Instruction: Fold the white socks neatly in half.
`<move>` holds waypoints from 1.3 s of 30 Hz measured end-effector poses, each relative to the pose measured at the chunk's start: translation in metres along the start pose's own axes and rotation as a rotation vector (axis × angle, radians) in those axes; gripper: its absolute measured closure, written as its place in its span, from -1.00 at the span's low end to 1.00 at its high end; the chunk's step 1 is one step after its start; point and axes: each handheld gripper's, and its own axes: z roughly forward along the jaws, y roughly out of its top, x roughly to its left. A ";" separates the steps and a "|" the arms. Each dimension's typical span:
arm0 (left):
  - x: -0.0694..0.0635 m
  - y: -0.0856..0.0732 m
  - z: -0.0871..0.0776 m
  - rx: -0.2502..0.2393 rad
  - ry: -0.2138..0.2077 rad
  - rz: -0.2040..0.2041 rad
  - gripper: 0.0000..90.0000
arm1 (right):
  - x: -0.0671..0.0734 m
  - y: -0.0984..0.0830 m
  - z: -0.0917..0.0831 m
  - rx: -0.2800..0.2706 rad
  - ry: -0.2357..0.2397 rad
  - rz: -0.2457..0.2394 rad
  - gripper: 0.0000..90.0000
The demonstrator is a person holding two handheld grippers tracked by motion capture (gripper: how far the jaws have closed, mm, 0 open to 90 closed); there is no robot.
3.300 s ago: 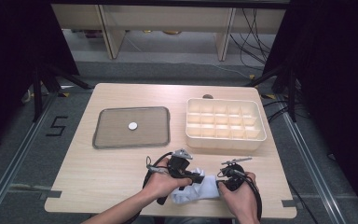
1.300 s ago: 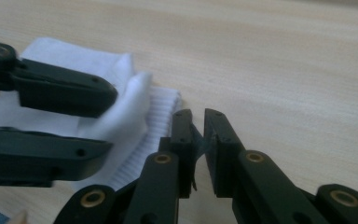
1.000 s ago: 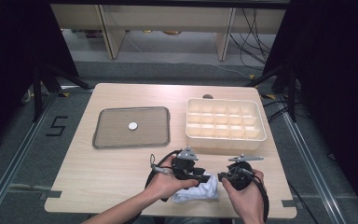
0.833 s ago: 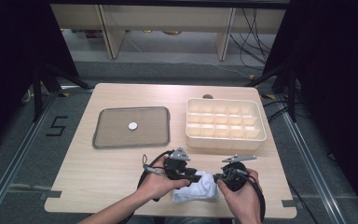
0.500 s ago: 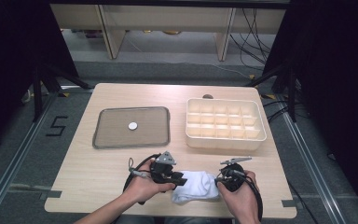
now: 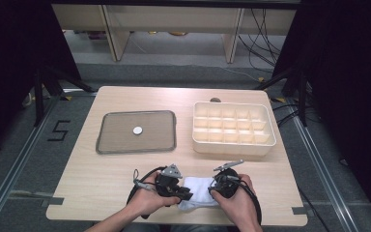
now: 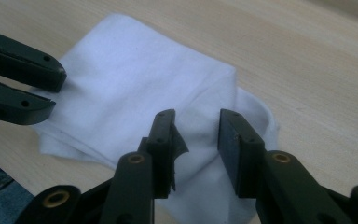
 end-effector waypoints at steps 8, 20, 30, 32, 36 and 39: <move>-0.002 -0.002 0.004 0.005 0.004 0.013 0.65 | 0.002 0.001 -0.004 0.014 -0.003 -0.038 1.00; -0.001 0.000 0.003 -0.001 -0.002 0.008 0.64 | 0.004 0.002 -0.015 -0.010 -0.007 -0.024 0.55; 0.000 -0.001 0.002 -0.001 0.002 0.020 0.63 | 0.006 0.000 0.006 0.035 -0.062 -0.074 0.75; 0.001 -0.001 0.003 0.000 0.001 0.017 0.63 | 0.005 0.000 0.003 0.035 -0.055 -0.055 0.92; -0.001 -0.002 0.002 0.012 0.006 0.003 0.63 | 0.003 0.000 -0.005 0.011 -0.046 -0.030 0.95; -0.001 -0.001 0.002 0.010 0.019 0.010 0.62 | 0.003 0.002 -0.020 -0.022 -0.034 -0.015 0.94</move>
